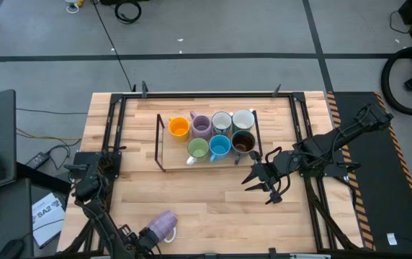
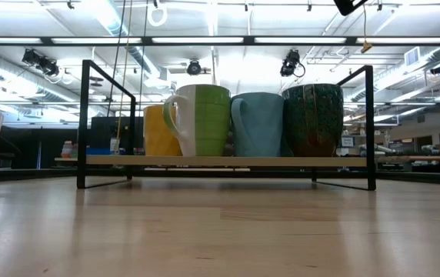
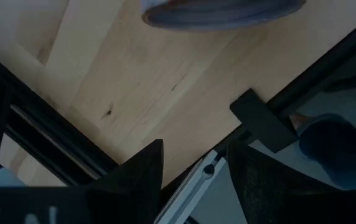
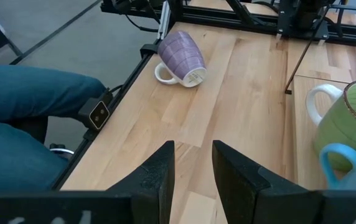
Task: Place coffee mugs
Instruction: Put the purple mug on the shelf
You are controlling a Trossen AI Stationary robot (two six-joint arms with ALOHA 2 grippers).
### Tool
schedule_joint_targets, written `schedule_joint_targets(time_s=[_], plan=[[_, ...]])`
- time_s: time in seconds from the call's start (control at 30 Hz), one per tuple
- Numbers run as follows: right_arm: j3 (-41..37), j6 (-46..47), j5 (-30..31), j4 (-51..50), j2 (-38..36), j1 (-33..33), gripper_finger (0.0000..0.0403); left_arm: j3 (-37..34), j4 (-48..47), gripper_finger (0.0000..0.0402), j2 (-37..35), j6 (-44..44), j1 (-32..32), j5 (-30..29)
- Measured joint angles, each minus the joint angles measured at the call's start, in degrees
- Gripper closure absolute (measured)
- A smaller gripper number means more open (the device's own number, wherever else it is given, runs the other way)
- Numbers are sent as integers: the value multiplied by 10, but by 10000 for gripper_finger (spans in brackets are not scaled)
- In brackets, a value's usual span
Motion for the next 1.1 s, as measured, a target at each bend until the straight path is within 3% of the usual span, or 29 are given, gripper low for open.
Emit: schedule_joint_targets(time_s=[0.43, 0.87, 1.1], plan=[[0, 0, 0, 0, 0, 0, 290, 0, 0, 219, 0, 58, 1, -128], [0, 0, 0, 0, 0, 0, 290, 0, 0, 219, 0, 100, -3, -136], [0, 0, 0, 1, 0, 0, 290, 0, 0, 219, 0, 148, -4, -218]])
